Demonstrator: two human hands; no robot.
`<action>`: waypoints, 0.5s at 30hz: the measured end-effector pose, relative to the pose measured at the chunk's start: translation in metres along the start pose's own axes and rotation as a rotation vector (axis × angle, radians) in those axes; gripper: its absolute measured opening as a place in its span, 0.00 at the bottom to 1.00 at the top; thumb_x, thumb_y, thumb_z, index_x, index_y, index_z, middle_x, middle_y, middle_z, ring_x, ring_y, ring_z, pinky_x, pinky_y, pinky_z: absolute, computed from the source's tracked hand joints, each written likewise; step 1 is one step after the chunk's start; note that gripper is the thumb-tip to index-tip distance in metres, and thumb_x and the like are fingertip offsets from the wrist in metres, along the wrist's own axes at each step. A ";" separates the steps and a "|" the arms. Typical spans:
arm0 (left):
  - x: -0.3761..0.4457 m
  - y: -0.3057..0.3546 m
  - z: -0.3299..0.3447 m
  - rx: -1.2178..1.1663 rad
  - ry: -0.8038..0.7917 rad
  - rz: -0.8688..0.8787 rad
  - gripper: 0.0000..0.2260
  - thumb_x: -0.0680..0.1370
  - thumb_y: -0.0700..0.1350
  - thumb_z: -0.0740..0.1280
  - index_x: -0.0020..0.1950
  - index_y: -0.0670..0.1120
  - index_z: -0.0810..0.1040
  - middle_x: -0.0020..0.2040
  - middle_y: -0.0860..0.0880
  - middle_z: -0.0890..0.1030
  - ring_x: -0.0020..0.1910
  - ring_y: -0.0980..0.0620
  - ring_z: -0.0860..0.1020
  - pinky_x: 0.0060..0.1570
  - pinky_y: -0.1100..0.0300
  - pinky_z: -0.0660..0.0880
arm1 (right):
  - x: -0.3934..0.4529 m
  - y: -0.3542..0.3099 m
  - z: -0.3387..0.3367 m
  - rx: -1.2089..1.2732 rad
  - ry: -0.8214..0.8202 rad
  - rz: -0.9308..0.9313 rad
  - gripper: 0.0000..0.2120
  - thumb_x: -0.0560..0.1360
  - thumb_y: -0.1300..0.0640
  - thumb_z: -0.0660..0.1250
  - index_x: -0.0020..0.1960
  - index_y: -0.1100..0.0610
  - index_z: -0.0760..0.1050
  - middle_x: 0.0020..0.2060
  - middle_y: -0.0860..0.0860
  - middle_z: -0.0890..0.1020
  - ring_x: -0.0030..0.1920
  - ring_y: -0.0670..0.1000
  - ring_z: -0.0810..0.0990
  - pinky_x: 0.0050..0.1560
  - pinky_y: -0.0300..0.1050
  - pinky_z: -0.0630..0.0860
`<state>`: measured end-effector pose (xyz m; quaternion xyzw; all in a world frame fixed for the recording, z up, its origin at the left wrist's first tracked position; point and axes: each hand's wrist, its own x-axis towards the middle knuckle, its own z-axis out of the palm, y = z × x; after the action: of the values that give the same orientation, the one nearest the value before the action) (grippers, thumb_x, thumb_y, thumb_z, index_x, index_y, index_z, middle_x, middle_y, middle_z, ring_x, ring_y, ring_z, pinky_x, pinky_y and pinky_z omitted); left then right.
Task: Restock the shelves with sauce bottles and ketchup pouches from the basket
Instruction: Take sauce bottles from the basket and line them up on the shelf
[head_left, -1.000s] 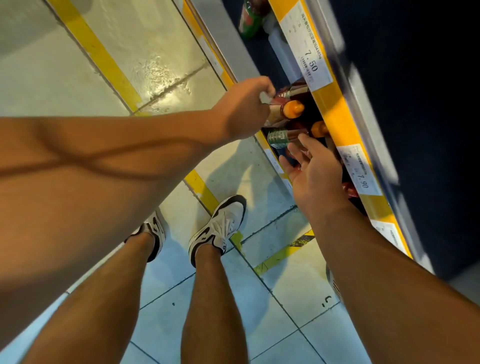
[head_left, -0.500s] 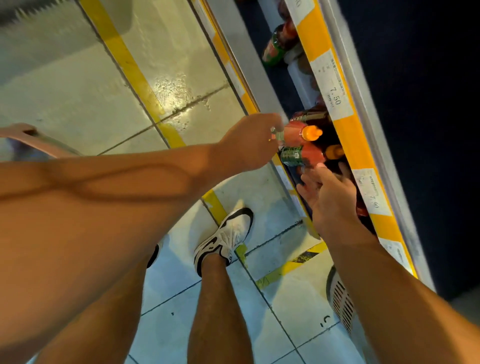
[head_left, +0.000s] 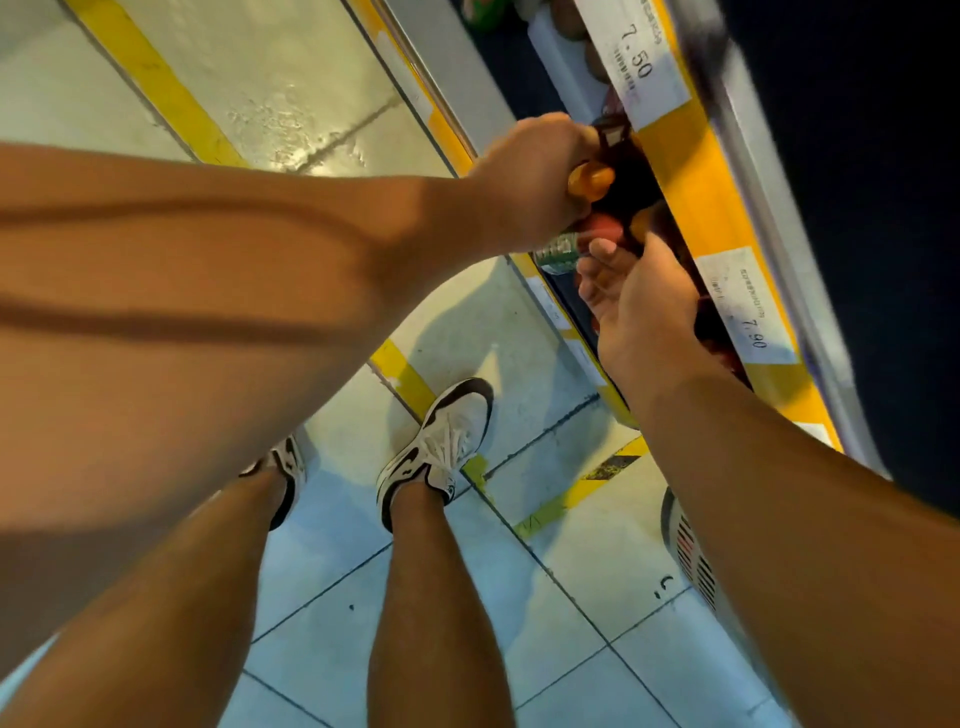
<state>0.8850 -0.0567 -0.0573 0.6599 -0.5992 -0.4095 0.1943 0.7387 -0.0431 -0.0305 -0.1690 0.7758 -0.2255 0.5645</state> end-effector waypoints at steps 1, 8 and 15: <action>-0.001 -0.001 -0.001 -0.006 0.002 0.004 0.11 0.78 0.45 0.69 0.59 0.45 0.82 0.55 0.43 0.80 0.54 0.45 0.78 0.52 0.50 0.74 | -0.001 0.000 0.000 0.027 -0.009 -0.013 0.20 0.85 0.47 0.60 0.54 0.62 0.82 0.38 0.52 0.84 0.37 0.49 0.82 0.40 0.42 0.77; -0.016 -0.018 -0.010 -0.014 0.023 0.011 0.12 0.76 0.47 0.72 0.59 0.48 0.82 0.55 0.47 0.83 0.52 0.48 0.80 0.53 0.49 0.77 | -0.023 0.006 -0.002 0.165 -0.101 -0.073 0.16 0.85 0.49 0.61 0.50 0.59 0.82 0.48 0.60 0.87 0.48 0.56 0.88 0.50 0.47 0.83; -0.021 -0.022 -0.018 -0.077 0.080 -0.010 0.13 0.77 0.45 0.71 0.61 0.50 0.82 0.56 0.51 0.84 0.53 0.50 0.81 0.55 0.49 0.79 | -0.034 0.028 -0.014 0.336 -0.150 -0.058 0.17 0.83 0.55 0.66 0.66 0.64 0.77 0.53 0.65 0.85 0.54 0.61 0.87 0.54 0.50 0.83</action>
<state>0.9136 -0.0364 -0.0568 0.6707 -0.5717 -0.4064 0.2411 0.7352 0.0002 -0.0145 -0.1110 0.6777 -0.3546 0.6346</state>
